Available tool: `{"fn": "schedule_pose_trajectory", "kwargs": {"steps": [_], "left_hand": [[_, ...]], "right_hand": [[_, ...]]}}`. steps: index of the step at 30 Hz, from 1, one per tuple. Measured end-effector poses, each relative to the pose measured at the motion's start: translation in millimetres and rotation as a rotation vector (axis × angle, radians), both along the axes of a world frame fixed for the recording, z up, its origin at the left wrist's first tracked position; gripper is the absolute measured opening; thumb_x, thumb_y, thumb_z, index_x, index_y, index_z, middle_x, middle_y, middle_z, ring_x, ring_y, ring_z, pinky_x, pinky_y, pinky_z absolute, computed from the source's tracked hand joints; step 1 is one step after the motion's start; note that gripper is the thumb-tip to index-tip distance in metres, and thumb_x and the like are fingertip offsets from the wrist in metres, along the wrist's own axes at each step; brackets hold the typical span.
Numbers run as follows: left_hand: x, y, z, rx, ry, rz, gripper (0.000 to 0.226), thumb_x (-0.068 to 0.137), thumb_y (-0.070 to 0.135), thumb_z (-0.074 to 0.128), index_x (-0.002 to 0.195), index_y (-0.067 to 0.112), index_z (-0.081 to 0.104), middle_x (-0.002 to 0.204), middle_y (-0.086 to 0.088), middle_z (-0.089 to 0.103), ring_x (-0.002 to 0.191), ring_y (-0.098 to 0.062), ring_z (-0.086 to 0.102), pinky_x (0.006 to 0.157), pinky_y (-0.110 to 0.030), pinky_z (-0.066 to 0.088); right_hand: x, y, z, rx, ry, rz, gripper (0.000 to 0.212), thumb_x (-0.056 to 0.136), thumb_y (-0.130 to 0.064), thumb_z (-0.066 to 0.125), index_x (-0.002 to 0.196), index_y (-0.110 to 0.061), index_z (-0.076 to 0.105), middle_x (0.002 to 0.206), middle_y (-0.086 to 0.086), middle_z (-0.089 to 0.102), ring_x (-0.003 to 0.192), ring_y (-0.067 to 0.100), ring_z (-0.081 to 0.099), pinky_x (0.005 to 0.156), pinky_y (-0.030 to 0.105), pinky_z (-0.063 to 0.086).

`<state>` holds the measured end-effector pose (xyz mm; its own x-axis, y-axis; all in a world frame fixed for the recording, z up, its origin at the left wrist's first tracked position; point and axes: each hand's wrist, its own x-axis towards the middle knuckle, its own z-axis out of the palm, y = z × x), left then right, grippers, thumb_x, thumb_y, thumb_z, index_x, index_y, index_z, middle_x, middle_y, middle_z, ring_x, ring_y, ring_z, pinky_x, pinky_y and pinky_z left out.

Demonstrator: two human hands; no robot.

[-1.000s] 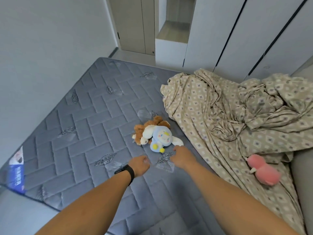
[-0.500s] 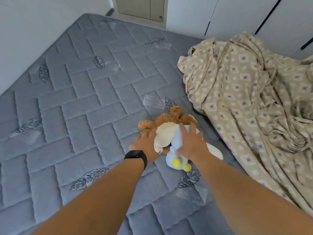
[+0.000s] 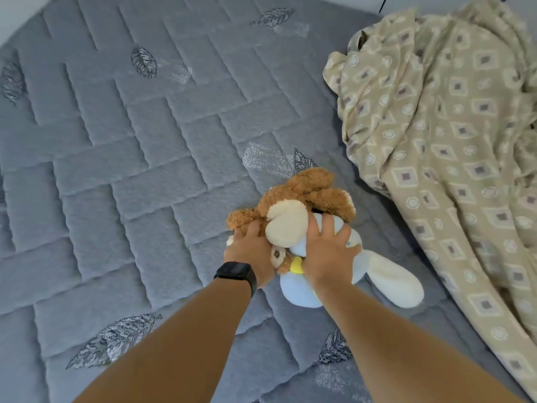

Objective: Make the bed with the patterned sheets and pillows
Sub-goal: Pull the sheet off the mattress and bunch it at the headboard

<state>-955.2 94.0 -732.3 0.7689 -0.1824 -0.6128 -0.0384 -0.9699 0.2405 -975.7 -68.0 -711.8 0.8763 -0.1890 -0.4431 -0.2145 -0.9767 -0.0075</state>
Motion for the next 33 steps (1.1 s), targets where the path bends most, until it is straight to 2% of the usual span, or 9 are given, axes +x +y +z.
{"fn": "schedule_pose_trajectory", "kwargs": {"steps": [8,11,15,17,19,21,23,28,33], "left_hand": [[-10.9,-6.8,33.5,0.037,-0.029,0.018,0.052,0.087,0.034,0.063,0.137,0.034,0.050,0.146,0.000,0.022,0.140,-0.040,0.019,0.106,-0.050,0.042],[-44.1,3.6,45.4,0.000,0.035,-0.045,0.053,0.078,0.042,0.057,0.130,0.037,0.054,0.142,-0.002,0.034,0.138,-0.039,0.027,0.110,-0.053,0.036],[-155.6,23.9,109.3,-0.056,0.224,-0.019,0.064,0.085,0.041,0.064,0.145,0.035,0.043,0.152,-0.003,0.038,0.139,-0.035,0.035,0.112,-0.048,0.036],[-211.8,36.2,159.8,-0.137,0.296,0.098,0.082,0.074,0.054,0.064,0.150,0.038,0.036,0.154,-0.002,0.036,0.140,-0.032,0.038,0.112,-0.042,0.040],[-244.5,40.3,192.5,-0.285,0.333,0.229,0.076,0.060,0.059,0.066,0.133,0.048,0.051,0.139,0.002,0.052,0.128,-0.028,0.053,0.105,-0.038,0.048],[-263.3,44.2,229.1,-0.383,0.251,0.350,0.057,0.052,0.058,0.069,0.106,0.042,0.062,0.113,0.002,0.067,0.103,-0.023,0.066,0.090,-0.040,0.058],[-274.0,43.9,288.1,-0.429,0.179,0.367,0.058,0.049,0.056,0.068,0.104,0.038,0.063,0.105,0.002,0.068,0.093,-0.020,0.067,0.084,-0.039,0.060],[-302.8,16.3,429.8,-0.617,0.101,0.250,0.039,0.056,0.035,0.072,0.094,0.030,0.065,0.094,0.001,0.072,0.088,-0.018,0.067,0.075,-0.036,0.059],[-344.5,-17.0,478.5,-0.654,0.097,0.127,0.039,0.066,0.030,0.076,0.104,0.030,0.067,0.099,0.009,0.073,0.091,-0.009,0.067,0.070,-0.020,0.052]], "right_hand": [[-2.8,-2.4,16.0,-0.053,0.060,0.064,0.084,0.088,-0.019,0.065,0.151,-0.033,0.012,0.145,0.005,0.014,0.130,0.042,0.024,0.099,0.067,0.039],[-26.1,-7.5,45.6,-0.077,0.131,0.128,0.069,0.089,-0.020,0.064,0.146,-0.030,0.026,0.147,0.004,0.021,0.132,0.043,0.026,0.096,0.062,0.043],[-128.9,-19.1,94.9,0.147,0.449,0.019,0.074,0.090,-0.037,0.063,0.154,-0.035,0.025,0.151,0.006,0.034,0.137,0.041,0.036,0.104,0.055,0.043],[-202.5,-21.7,140.5,0.261,0.535,-0.137,0.074,0.085,-0.043,0.064,0.151,-0.032,0.032,0.150,0.009,0.038,0.134,0.037,0.045,0.106,0.046,0.044],[-265.7,-23.3,183.9,0.318,0.531,-0.262,0.075,0.073,-0.051,0.065,0.142,-0.033,0.040,0.139,0.006,0.042,0.130,0.034,0.048,0.105,0.044,0.045],[-316.0,-25.3,244.4,0.336,0.489,-0.322,0.088,0.059,-0.065,0.064,0.139,-0.042,0.036,0.134,0.001,0.040,0.131,0.034,0.044,0.104,0.047,0.044],[-351.1,-27.9,296.0,0.380,0.429,-0.372,0.100,0.055,-0.074,0.064,0.144,-0.048,0.028,0.139,-0.001,0.036,0.134,0.037,0.039,0.104,0.050,0.043],[-398.8,-41.8,411.6,0.519,0.097,-0.556,0.102,0.058,-0.070,0.067,0.146,-0.049,0.022,0.136,0.003,0.036,0.127,0.040,0.043,0.098,0.051,0.047],[-438.0,-57.2,461.0,0.544,-0.108,-0.646,0.092,0.071,-0.063,0.072,0.148,-0.044,0.025,0.137,0.004,0.036,0.127,0.038,0.044,0.099,0.049,0.045]]}}
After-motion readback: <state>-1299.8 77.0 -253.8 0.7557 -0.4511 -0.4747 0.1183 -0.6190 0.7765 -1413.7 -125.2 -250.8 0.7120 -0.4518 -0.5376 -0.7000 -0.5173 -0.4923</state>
